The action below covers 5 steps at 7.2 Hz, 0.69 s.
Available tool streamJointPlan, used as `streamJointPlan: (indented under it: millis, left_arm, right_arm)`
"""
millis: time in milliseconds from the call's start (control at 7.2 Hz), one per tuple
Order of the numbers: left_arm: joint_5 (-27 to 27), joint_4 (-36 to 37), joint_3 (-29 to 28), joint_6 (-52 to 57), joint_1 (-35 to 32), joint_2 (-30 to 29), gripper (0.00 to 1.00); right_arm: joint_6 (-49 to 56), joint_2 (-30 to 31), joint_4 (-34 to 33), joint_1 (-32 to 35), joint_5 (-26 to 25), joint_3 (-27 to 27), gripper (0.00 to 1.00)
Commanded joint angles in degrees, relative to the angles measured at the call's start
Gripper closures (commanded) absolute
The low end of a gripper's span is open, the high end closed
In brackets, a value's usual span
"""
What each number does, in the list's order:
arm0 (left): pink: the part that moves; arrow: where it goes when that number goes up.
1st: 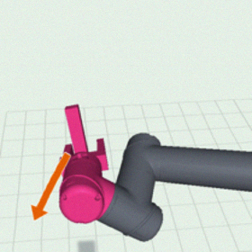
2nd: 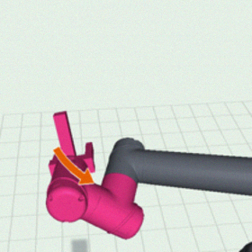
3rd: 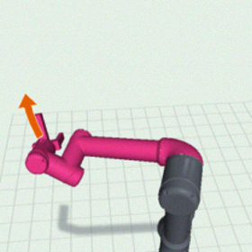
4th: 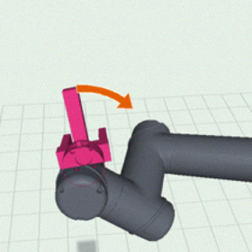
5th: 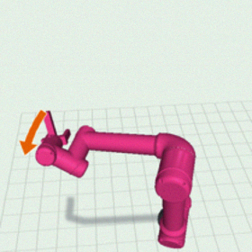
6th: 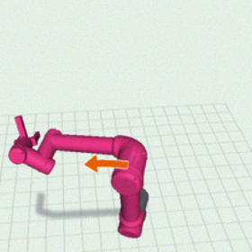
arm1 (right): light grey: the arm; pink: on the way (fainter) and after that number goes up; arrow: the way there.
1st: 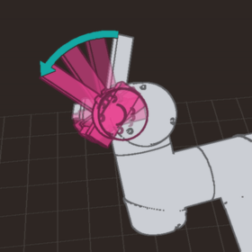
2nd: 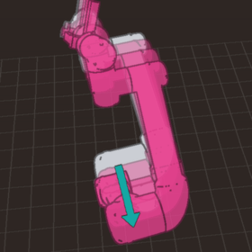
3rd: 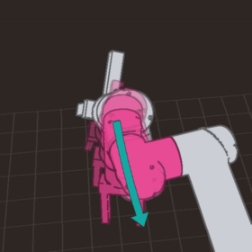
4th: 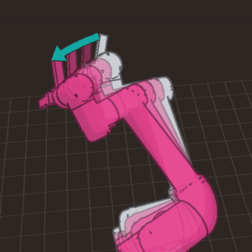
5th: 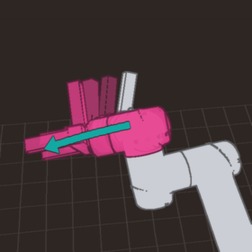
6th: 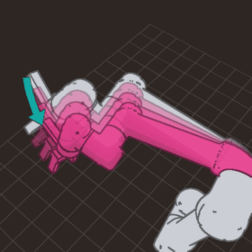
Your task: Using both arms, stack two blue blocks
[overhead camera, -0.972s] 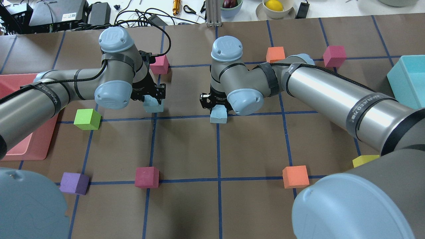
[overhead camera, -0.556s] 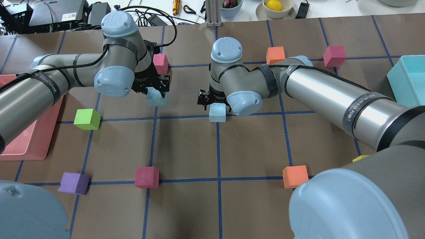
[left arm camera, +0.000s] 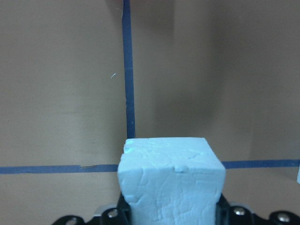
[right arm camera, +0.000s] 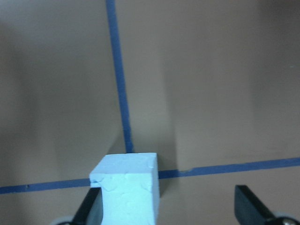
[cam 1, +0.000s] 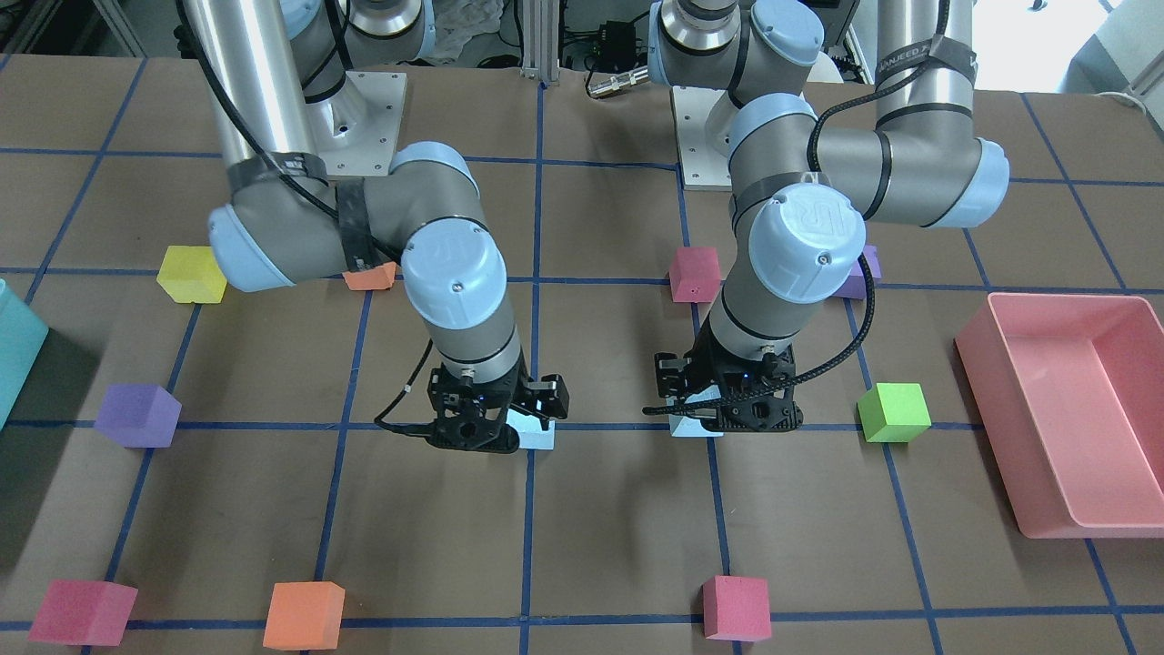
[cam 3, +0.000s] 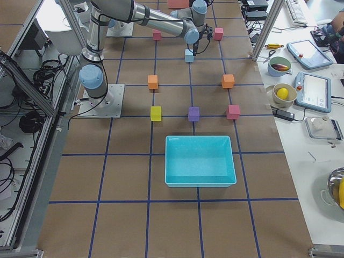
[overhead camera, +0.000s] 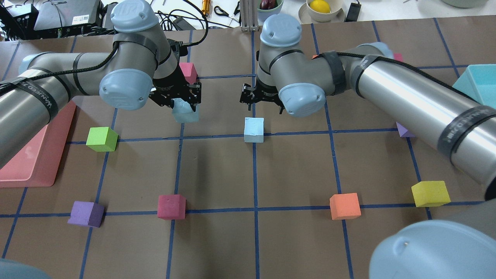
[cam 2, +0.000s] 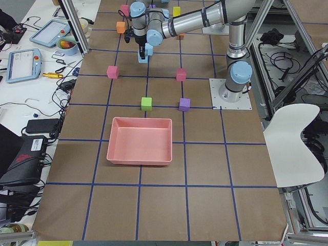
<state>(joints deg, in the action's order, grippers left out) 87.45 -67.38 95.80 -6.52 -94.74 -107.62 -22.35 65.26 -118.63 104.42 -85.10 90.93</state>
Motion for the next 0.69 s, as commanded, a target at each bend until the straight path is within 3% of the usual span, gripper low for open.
streamJointPlan:
  millis: [0, 278, 556]
  left_arm:
    - [-0.70, 0.40, -0.52, -5.58, -2.89, -0.83, 1.00]
    - [-0.44, -0.38, -4.55, -8.50, -7.36, -3.29, 1.00]
    - [-0.53, -0.03, -7.90, -12.55, -10.97, -6.71, 1.00]
  right_arm:
    - [8.32, 5.73, 7.16, -6.04, -1.11, 0.21, 0.00]
    - [10.99, 12.75, 16.79, -9.05, -1.21, 0.21, 0.00]
    - [20.90, 18.13, 24.56, -13.86, -4.27, 0.39, 0.00]
